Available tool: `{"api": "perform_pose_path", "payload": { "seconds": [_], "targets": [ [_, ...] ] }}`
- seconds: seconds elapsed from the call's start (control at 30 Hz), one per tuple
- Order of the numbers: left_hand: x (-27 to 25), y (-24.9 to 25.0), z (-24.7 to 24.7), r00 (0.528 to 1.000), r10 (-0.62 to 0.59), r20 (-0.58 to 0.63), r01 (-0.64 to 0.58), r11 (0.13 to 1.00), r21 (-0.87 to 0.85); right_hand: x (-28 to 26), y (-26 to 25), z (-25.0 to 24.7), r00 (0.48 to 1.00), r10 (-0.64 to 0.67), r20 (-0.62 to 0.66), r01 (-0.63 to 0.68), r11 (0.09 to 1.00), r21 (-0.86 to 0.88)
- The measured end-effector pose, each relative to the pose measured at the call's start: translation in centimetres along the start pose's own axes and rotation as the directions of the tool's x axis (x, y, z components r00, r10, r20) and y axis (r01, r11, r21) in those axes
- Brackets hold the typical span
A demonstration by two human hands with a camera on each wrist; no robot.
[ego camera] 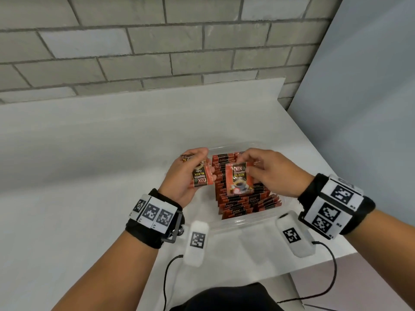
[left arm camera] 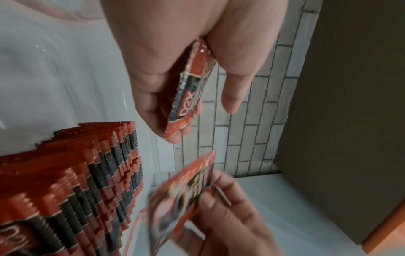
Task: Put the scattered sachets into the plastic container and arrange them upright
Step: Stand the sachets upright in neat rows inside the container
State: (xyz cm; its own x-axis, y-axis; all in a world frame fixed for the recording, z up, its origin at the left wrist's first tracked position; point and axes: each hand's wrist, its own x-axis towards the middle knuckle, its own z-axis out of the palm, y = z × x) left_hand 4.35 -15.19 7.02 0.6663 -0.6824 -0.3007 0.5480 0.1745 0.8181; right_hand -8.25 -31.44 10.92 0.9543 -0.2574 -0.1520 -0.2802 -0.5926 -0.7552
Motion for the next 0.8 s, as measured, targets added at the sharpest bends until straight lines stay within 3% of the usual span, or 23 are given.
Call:
{"api": "perform_pose_path", "payload": {
  "seconds": [0.1, 0.33, 0.53, 0.8],
  "targets": [
    [0.0, 0.2, -0.4, 1.000, -0.008, -0.016, 0.009, 1.000, 0.002, -1.0, 0.6, 0.7, 0.998, -0.018, 0.065, 0.029, 0.984, -0.175],
    [-0.1, -0.1, -0.3, 0.999, -0.047, -0.005, 0.047, 0.999, 0.005, -2.0, 1.7, 2.1, 0.987, -0.022, 0.157, 0.058, 0.971, -0.230],
    [-0.3, 0.0, -0.3, 0.998, -0.060, 0.012, 0.060, 0.998, 0.022, -2.0, 2.3, 2.9, 0.973, -0.059, 0.222, 0.146, 0.906, -0.397],
    [-0.3, 0.2, -0.4, 0.998, -0.064, -0.001, 0.064, 0.997, 0.032, -0.5, 0.7, 2.9, 0.935, 0.063, 0.349, 0.147, 0.827, -0.542]
  ]
}}
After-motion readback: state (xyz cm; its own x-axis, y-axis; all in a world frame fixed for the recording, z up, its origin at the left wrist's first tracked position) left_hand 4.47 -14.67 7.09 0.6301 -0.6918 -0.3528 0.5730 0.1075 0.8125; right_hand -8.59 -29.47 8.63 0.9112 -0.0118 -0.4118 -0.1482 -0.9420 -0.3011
